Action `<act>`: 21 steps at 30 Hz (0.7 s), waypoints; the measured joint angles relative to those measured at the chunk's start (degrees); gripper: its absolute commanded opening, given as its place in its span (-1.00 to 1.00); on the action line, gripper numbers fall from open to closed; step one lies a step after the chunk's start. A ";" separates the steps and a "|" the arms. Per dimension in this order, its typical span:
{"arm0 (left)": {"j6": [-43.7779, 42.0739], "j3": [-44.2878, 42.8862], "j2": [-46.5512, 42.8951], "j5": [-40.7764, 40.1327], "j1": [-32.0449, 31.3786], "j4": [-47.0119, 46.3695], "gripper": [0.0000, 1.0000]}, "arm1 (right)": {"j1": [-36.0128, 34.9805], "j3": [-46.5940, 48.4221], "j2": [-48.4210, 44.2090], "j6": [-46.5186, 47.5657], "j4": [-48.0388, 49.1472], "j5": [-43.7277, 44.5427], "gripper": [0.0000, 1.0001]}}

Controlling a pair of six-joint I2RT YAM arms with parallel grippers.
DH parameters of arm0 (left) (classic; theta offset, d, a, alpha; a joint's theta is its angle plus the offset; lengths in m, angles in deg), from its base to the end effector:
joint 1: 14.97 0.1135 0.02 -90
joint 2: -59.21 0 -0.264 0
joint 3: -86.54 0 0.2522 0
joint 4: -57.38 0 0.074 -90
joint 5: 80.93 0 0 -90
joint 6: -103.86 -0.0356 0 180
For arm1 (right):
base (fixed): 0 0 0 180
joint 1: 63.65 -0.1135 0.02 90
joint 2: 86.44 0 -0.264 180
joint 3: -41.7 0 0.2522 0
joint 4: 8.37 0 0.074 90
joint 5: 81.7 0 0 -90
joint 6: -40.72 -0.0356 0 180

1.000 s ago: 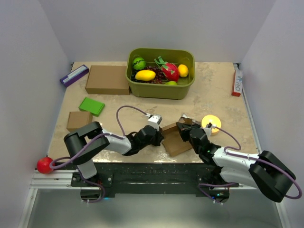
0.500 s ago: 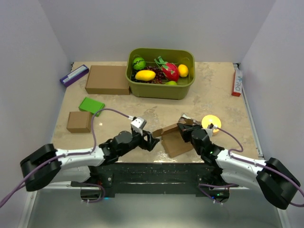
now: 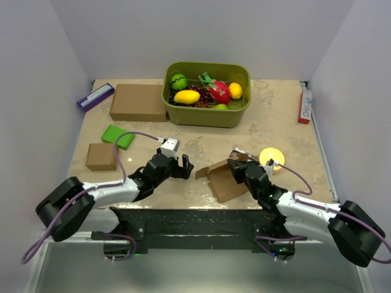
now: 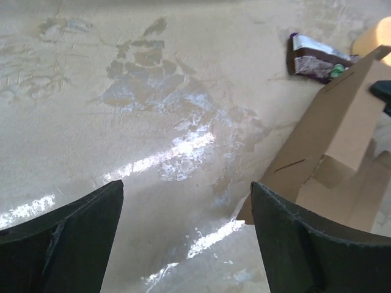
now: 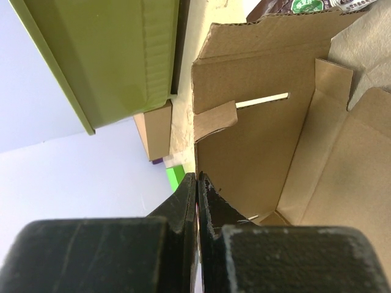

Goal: Fold the paper box

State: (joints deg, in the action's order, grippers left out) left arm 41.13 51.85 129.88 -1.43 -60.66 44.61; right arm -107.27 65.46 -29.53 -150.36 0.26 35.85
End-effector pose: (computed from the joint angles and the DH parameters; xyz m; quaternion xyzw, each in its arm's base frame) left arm 0.1701 -0.1650 0.1715 0.0834 0.8287 -0.2644 0.4861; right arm 0.1439 0.1144 0.1530 0.5056 0.6545 0.4398 0.3501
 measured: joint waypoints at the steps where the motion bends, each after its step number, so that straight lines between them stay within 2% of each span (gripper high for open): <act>1: -0.24 -0.90 2.27 -0.33 0.22 -0.17 0.72 | 0.00 0.00 0.24 0.00 0.26 -0.04 -1.00; 9: -2.91 -4.28 14.88 1.70 0.83 -3.30 0.49 | 0.00 0.02 1.33 0.11 1.62 -0.04 -1.00; 21: -2.91 -4.28 16.90 4.17 -5.79 -6.78 0.40 | 0.00 0.20 2.78 0.09 2.86 -0.07 -1.00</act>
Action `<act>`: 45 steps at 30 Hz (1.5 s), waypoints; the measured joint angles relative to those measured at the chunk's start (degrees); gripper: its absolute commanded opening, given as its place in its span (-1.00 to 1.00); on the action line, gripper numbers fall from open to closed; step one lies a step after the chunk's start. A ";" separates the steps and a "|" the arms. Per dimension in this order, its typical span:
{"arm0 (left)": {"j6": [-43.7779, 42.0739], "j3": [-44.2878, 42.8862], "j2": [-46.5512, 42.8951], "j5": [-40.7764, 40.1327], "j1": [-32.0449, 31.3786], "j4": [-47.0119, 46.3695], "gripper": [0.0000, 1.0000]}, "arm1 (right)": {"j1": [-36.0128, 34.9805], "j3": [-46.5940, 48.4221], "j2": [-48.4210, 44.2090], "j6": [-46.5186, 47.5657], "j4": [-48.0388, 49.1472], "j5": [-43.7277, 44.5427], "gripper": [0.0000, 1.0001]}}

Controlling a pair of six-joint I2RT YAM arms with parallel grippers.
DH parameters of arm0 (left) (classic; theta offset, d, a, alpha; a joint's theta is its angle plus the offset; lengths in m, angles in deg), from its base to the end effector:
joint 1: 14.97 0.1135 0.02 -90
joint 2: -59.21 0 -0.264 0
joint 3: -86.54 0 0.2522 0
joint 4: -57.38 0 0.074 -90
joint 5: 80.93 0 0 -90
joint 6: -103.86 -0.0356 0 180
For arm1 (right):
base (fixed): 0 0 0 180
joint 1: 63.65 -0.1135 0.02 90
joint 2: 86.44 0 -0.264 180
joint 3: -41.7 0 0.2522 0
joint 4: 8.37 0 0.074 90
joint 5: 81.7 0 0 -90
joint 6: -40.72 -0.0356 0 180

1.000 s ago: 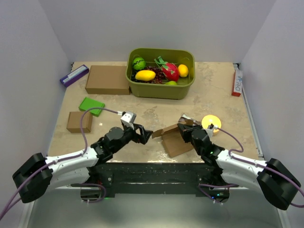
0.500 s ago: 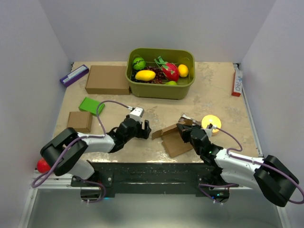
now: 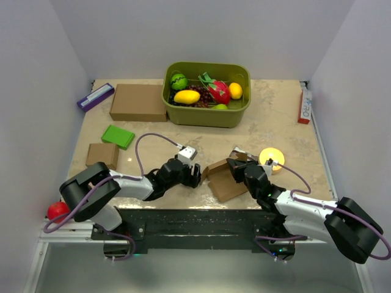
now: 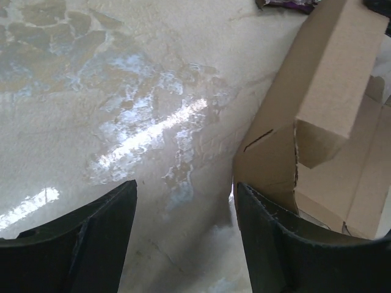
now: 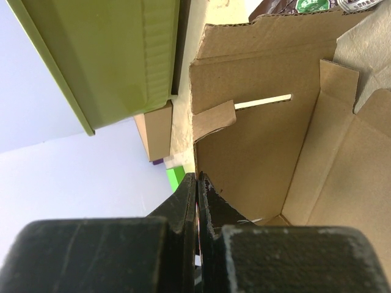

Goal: Fold the paper box

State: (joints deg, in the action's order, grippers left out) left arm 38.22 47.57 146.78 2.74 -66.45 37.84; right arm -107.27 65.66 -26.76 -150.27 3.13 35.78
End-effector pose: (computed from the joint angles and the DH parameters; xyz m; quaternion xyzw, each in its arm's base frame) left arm 0.1720 -0.2097 0.1350 0.1746 0.8432 -0.2736 0.4287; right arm 0.1473 0.1176 0.1508 0.5047 0.6537 0.4419 0.3503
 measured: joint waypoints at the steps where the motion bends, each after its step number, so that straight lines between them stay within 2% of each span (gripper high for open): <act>1: 0.02 0.00 0.00 -0.09 -0.57 -0.07 0.40 | 0.00 0.00 0.00 -0.02 0.00 0.00 -1.00; 12: 0.57 2.64 -0.42 0.66 -2.71 -4.07 0.36 | 0.00 0.00 0.00 -0.09 0.00 -0.02 -1.00; 20: 0.52 2.95 -0.17 4.22 -2.84 -11.76 0.25 | 0.00 0.00 0.37 -0.15 0.31 -0.04 -1.00; 45: -1.31 2.89 10.75 6.54 -3.37 -26.80 0.25 | 0.13 -0.04 3.67 -0.61 3.76 0.44 -1.00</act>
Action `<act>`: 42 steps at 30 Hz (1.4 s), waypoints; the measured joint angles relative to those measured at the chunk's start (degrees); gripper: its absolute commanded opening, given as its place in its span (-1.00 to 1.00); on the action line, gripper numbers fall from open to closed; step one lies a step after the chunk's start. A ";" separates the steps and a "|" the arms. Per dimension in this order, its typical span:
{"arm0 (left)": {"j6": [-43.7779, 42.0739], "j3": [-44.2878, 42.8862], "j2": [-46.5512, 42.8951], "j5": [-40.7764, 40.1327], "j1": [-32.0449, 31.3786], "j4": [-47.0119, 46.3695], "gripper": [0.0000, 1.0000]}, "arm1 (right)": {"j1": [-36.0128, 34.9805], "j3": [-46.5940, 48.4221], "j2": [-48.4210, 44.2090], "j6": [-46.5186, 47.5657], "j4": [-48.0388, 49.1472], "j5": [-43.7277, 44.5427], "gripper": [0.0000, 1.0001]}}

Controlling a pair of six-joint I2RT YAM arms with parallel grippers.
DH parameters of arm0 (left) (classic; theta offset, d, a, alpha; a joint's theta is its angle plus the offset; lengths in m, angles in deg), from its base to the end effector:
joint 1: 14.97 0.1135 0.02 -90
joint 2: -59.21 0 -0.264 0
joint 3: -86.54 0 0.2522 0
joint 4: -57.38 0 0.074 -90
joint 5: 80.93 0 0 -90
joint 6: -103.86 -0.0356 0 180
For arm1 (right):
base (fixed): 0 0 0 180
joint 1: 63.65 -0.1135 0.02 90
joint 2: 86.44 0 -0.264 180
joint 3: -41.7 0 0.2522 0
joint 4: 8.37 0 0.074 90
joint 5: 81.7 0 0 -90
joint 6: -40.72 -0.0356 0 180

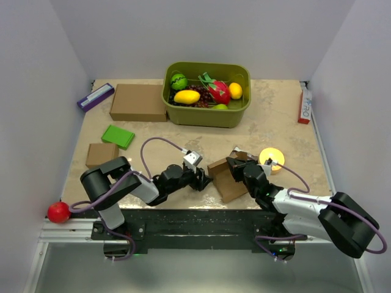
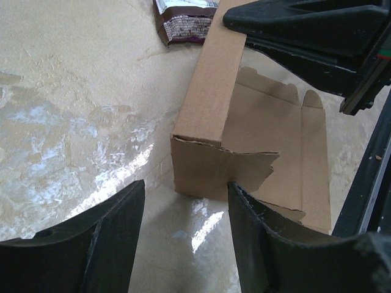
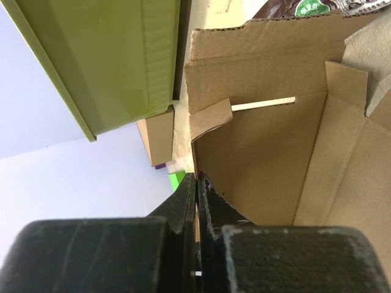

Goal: Fold the paper box

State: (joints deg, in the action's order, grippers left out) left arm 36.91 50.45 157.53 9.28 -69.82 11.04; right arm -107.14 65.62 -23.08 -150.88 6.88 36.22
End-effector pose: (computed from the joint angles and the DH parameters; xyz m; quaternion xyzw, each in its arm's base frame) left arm 0.1617 -0.2299 0.1216 0.2197 0.7672 -0.3799 0.4677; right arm 0.1512 0.1205 0.1460 0.5103 0.6486 0.4422 0.3514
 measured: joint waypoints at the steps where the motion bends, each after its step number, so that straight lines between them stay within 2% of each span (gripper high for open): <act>1: -0.02 0.04 0.15 0.00 -0.04 -0.42 0.25 | 0.02 0.00 0.17 -0.02 0.20 0.04 -1.00; 15: 0.31 0.76 4.94 1.40 -0.04 -9.73 0.44 | 0.04 -1.33 -0.52 -0.83 1.29 0.22 -1.00; 34: 1.95 1.66 5.97 1.57 -0.11 -11.85 0.67 | 0.02 -2.45 -4.96 -1.05 -2.12 0.63 -1.00; 42: 2.05 1.66 6.05 2.16 -0.09 -12.22 0.69 | 0.02 -2.45 -4.85 -1.03 -2.08 0.63 -1.00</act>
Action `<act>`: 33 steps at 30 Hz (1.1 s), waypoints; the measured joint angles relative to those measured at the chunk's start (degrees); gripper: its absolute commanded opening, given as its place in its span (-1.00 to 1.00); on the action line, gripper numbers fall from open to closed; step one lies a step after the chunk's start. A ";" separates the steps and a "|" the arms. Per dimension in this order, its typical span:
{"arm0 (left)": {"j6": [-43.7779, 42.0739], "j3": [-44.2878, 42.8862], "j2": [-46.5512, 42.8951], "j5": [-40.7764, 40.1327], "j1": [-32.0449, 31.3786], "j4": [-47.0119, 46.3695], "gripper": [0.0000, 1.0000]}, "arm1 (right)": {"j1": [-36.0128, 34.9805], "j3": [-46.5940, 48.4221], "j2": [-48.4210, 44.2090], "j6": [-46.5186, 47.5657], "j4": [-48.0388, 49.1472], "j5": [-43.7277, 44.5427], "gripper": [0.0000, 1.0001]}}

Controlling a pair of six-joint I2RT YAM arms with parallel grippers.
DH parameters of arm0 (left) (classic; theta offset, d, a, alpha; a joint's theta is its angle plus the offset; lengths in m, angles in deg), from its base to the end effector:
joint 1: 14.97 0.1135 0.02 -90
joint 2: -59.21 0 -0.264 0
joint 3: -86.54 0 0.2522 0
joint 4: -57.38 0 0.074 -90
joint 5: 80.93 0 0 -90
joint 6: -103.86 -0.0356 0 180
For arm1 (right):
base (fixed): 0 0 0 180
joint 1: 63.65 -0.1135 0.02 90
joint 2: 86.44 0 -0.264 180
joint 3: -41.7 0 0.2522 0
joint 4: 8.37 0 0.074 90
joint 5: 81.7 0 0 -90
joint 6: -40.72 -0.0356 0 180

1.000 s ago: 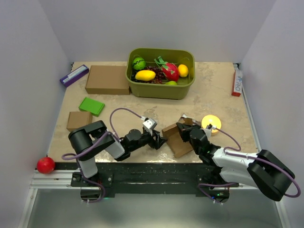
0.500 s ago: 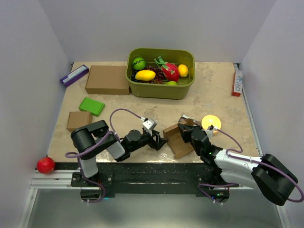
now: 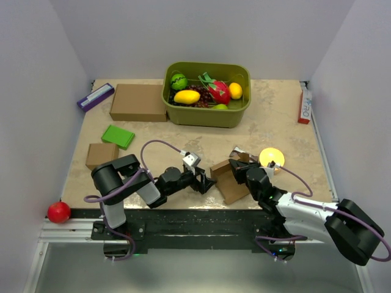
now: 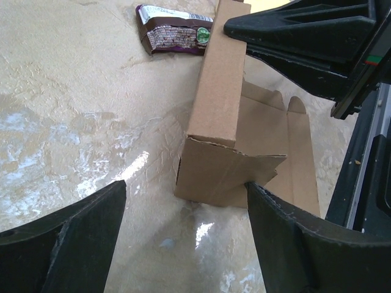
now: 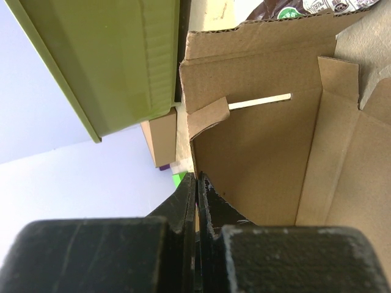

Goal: Fold the paper box

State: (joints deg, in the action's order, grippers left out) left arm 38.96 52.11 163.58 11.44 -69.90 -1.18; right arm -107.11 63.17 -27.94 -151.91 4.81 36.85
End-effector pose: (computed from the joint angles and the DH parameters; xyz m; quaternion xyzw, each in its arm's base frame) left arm 0.1594 -0.2296 0.1107 0.2118 0.7441 -0.4195 0.4748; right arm 0.1421 0.1112 0.1441 0.5180 0.6398 0.4456 0.3519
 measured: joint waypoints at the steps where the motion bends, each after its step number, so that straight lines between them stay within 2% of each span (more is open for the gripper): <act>1: 0.00 0.00 0.04 0.15 -0.02 -0.07 0.70 | 0.00 0.00 0.04 0.00 0.00 0.00 -1.00; 10: 0.00 -0.07 0.44 0.44 -0.35 -0.50 0.76 | 0.00 0.02 1.49 0.00 1.46 0.02 -1.00; 15: 0.00 -0.22 0.83 -0.02 -0.39 -0.74 0.70 | 0.02 0.07 1.95 0.00 1.90 0.02 -1.00; 17: 0.00 -0.76 1.44 -0.33 -0.39 -0.90 0.64 | 0.02 0.11 2.29 0.00 2.27 0.02 -1.00; 21: -0.15 -2.25 2.34 -1.51 -0.72 -0.90 0.38 | 0.02 0.11 2.32 0.02 2.32 0.09 -1.00; 29: -0.15 -4.46 3.28 -3.23 -1.40 -0.72 0.15 | 0.24 0.11 2.29 0.02 2.27 0.72 -1.00; 33: -0.17 -6.12 4.22 -3.96 -1.46 -0.44 -0.05 | 0.44 0.11 2.29 0.04 2.25 1.11 -1.00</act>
State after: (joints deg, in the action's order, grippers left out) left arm 38.79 45.99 167.80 7.49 -71.37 -1.61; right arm -106.68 63.28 -25.64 -151.87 7.06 37.97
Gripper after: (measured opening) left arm 0.537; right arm 0.011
